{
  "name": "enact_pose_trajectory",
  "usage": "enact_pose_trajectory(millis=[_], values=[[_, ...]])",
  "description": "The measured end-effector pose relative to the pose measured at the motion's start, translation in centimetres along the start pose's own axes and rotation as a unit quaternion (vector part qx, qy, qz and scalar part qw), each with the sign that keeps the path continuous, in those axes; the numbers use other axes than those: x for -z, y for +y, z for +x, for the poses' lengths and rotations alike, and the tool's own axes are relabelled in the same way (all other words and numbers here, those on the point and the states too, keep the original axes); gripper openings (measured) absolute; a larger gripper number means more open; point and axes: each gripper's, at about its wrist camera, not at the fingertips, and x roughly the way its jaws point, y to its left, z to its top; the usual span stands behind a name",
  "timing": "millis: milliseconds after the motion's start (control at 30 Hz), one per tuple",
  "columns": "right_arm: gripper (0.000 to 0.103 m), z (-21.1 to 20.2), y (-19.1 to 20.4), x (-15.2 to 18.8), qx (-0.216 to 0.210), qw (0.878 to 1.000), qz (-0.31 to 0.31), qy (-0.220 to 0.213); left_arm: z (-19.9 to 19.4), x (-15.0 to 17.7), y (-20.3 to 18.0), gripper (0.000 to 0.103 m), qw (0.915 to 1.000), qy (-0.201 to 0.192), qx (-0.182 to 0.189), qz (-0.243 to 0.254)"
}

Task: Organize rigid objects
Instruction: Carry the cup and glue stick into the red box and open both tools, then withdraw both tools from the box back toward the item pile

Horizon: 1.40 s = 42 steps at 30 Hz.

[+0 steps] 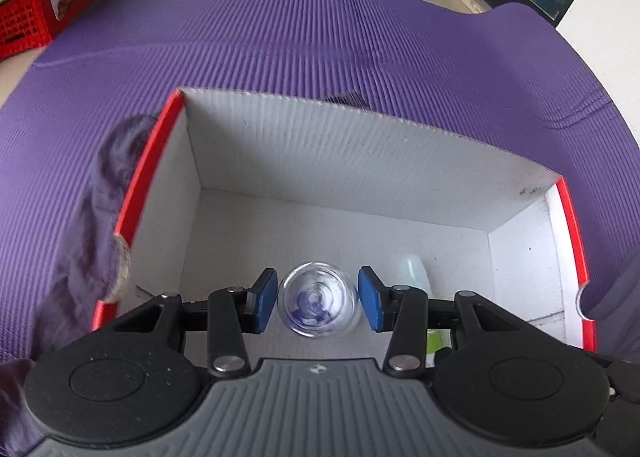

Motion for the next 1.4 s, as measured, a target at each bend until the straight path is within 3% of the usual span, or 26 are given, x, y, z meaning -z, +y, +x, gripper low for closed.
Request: enact_pose_trajectory(millis=[100, 233, 333, 633, 1133, 1267, 1400], values=[[0.026, -0.5, 0.0, 0.1, -0.005, 1.000, -0.002, -0.002, 0.5, 0.1, -0.5, 0.048, 0.9995, 0.013, -0.025, 0.012], [0.044, -1.8, 0.0, 0.3, -0.014, 1.000, -0.008, -0.015, 0.2, 0.4, -0.6, 0.049, 0.9997, 0.010, -0.019, 0.013], [0.049, -2.9, -0.1, 0.4, -0.015, 0.999, -0.017, -0.024, -0.9, 0.6, -0.3, 0.064, 0.9999, 0.007, -0.006, 0.003], [0.052, -7.0, 0.0, 1.3, -0.028, 0.998, -0.022, -0.045, -6.5, 1.6, -0.2, 0.065, 0.9995, -0.025, 0.007, 0.018], [0.062, -15.9, 1.6, 4.6, -0.050, 0.994, -0.035, -0.092, -17.6, 6.6, -0.8, 0.065, 0.9953, -0.082, 0.023, 0.045], [0.065, -18.0, 2.0, 5.6, -0.057, 0.992, -0.035, -0.105, -20.0, 8.4, -0.9, 0.076, 0.9933, -0.100, 0.016, 0.055], [0.072, -19.7, 2.3, 6.9, -0.059, 0.991, -0.035, -0.113, -21.9, 10.3, -1.0, 0.076, 0.9912, -0.114, 0.003, 0.067]])
